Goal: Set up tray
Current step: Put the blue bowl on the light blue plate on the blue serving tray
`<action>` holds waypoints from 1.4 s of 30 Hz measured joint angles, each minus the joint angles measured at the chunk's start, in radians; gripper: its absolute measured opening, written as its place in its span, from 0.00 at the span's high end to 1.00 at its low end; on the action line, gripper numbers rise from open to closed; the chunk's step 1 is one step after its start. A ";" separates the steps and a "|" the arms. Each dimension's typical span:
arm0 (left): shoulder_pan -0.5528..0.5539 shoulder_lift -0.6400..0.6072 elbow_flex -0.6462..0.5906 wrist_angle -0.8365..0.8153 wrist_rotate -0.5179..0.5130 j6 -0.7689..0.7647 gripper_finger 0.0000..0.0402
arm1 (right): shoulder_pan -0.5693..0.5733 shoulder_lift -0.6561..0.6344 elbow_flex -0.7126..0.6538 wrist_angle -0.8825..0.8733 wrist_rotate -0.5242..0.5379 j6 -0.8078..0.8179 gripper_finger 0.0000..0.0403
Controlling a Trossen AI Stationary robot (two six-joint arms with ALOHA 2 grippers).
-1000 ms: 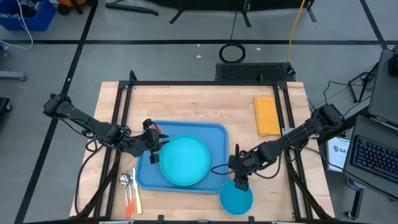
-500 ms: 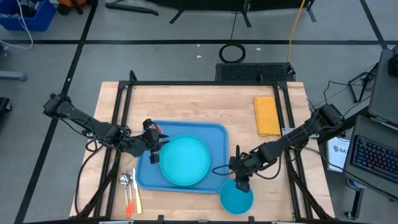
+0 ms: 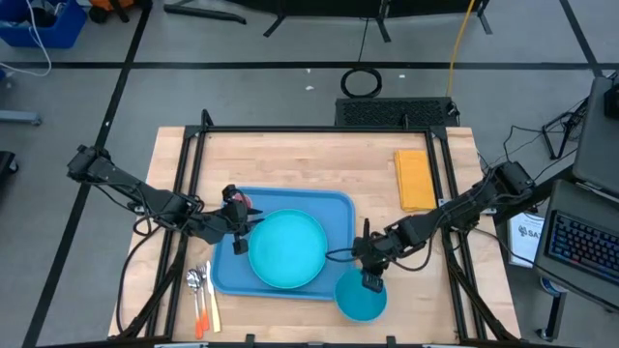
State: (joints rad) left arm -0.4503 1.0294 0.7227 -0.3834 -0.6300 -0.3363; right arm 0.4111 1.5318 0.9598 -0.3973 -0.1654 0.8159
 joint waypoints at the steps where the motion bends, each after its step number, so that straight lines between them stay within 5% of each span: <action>1: 0.000 0.000 0.000 0.001 0.000 0.000 0.76 | -0.009 0.000 0.008 -0.001 0.000 -0.014 0.99; 23: 0.000 0.000 0.000 0.000 0.000 0.006 0.76 | -0.282 0.034 0.301 -0.066 0.090 -0.416 1.00; 42: -0.015 0.000 0.000 -0.016 0.027 0.011 0.76 | -0.390 0.588 0.977 -0.417 0.003 -0.684 1.00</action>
State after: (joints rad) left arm -0.4650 1.0294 0.7227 -0.3991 -0.6030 -0.3251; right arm 0.0214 2.1196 1.9367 -0.8146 -0.1622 0.1320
